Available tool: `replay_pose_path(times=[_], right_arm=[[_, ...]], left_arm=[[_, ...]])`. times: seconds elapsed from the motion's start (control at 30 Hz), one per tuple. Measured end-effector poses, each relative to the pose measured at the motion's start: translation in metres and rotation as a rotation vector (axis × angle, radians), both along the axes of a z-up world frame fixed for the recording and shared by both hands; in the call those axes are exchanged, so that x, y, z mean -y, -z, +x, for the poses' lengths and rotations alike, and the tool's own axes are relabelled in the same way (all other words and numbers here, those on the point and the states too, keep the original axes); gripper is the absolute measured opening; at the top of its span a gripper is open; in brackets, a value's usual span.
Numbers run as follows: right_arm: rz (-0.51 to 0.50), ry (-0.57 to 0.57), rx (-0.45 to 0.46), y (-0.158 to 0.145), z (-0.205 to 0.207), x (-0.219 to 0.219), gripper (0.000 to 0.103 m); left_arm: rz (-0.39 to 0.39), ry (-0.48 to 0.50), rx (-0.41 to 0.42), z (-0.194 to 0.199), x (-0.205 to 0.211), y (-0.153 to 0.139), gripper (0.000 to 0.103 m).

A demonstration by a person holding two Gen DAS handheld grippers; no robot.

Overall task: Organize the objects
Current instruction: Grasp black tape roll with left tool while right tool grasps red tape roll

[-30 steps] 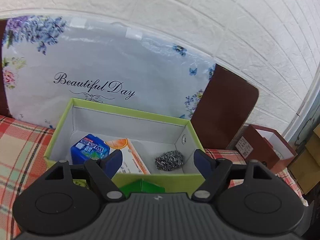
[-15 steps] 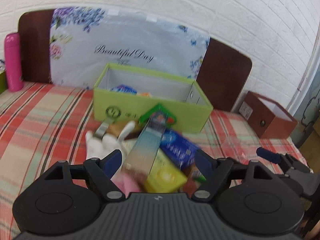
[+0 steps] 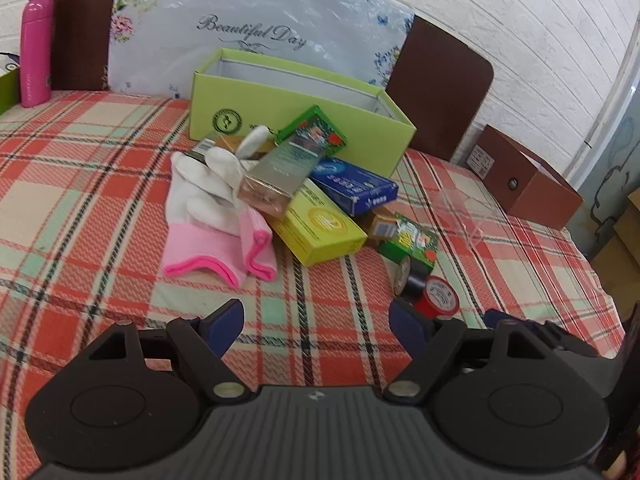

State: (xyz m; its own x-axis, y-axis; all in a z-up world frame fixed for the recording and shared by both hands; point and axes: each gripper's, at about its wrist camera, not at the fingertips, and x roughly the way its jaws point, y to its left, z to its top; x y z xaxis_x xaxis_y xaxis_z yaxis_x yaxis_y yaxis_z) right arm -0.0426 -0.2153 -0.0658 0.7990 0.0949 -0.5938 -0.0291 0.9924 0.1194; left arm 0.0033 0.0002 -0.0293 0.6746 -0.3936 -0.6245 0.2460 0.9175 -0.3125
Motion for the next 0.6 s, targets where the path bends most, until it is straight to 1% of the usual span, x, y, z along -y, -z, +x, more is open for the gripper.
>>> replay_pose_path(times=[0.03,0.1,0.17,0.23,0.3,0.33,0.37,0.4,0.43,0.47,0.53,0.6], right_arm=[[0.001,0.007,-0.007,0.004,0.000,0.000,0.100],[-0.007,0.014,-0.014,0.007,0.004,0.001,0.090],[-0.036,0.020,-0.012,0.008,0.010,0.000,0.084],[-0.068,0.019,-0.006,0.008,0.014,-0.001,0.081],[-0.075,0.005,-0.008,0.009,0.019,-0.002,0.074],[-0.076,0.001,-0.010,0.010,0.022,-0.002,0.072],[-0.079,-0.002,-0.015,0.012,0.024,-0.001,0.066],[-0.082,-0.007,-0.023,0.013,0.026,-0.001,0.053],[-0.082,-0.009,-0.030,0.014,0.027,0.000,0.048],[-0.079,-0.013,-0.028,0.015,0.026,0.002,0.045],[-0.051,-0.038,-0.030,0.013,0.022,0.007,0.045],[-0.040,-0.048,-0.033,0.012,0.017,0.011,0.045]], left_arm=[[-0.001,0.008,-0.003,0.000,0.002,0.001,0.083],[0.002,0.013,-0.008,0.002,0.007,0.002,0.083],[0.004,0.023,-0.004,0.004,0.012,0.002,0.083],[0.006,0.033,-0.005,0.006,0.017,0.002,0.083],[0.004,0.048,-0.003,0.008,0.023,0.002,0.083],[0.002,0.060,-0.001,0.010,0.027,0.001,0.083],[-0.001,0.074,0.004,0.011,0.031,0.000,0.083],[-0.006,0.088,0.011,0.013,0.035,-0.001,0.083],[-0.011,0.103,0.018,0.014,0.039,-0.003,0.083],[-0.014,0.119,0.023,0.017,0.044,-0.003,0.083],[-0.021,0.150,0.038,0.022,0.055,-0.003,0.080],[-0.019,0.173,0.036,0.029,0.067,0.000,0.075]])
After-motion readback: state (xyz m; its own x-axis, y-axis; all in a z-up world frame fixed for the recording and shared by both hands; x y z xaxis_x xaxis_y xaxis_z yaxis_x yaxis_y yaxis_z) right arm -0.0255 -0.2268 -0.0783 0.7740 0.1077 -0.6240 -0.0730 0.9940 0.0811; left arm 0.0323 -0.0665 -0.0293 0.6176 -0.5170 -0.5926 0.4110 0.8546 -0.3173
